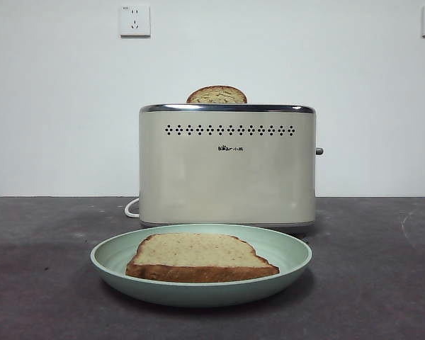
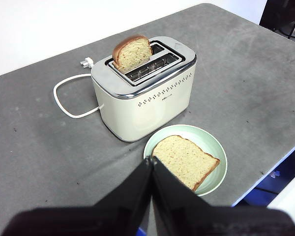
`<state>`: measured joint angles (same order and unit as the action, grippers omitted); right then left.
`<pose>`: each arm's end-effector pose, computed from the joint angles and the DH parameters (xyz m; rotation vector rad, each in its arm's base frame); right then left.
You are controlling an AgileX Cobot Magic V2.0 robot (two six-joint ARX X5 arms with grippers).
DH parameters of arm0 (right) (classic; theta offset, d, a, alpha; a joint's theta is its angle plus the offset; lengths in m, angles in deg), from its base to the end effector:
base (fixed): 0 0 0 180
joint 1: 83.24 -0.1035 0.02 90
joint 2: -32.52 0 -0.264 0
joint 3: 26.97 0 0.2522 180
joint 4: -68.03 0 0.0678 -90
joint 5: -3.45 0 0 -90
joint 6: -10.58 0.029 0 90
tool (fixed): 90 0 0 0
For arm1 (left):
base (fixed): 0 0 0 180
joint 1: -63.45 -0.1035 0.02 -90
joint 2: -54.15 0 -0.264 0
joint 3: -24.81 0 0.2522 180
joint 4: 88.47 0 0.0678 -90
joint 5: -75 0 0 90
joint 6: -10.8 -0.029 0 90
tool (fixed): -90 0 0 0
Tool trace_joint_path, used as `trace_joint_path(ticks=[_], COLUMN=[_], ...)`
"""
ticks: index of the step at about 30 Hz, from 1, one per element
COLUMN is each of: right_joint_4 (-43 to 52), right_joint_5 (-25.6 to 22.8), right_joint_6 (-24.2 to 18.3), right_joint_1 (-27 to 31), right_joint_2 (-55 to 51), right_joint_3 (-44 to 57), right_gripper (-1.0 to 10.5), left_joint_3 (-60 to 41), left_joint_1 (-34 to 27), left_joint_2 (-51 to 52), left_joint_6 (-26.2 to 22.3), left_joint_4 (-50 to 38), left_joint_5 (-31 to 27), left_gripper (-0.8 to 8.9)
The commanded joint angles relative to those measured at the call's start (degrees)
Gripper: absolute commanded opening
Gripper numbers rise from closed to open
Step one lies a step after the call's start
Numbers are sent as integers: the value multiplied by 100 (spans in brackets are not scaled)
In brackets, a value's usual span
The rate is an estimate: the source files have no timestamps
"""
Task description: Take the bread from the toaster,put the bread on the plate,put the plate on the table
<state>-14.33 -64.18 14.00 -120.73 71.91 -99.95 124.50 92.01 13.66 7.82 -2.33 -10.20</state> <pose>0.0634 0.0626 0.3394 -0.0662 0.9097 0.9514 0.0292 -0.0187 0.4477 0.1478 0.4518 -0.5836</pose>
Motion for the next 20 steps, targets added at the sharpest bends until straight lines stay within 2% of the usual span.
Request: trace_joint_path(ticks=[1,16,20], right_joint_4=[15,15,15], right_joint_5=[-22,-20,-20], right_joint_6=[-28,-31,-31], right_joint_1=[-7,-7,-7], right_joint_2=[-20,-20,-20], right_joint_3=[22,22,22], right_gripper=[2,2,2], left_joint_3=[-13,-13,-15], left_joint_1=[-15,-15,-15], left_joint_2=[13,11,11], left_joint_6=[17,15,-149], left_joint_4=[-22,-28,-203], left_joint_5=[-20,-20,-48], left_gripper=[-4,-4,-4])
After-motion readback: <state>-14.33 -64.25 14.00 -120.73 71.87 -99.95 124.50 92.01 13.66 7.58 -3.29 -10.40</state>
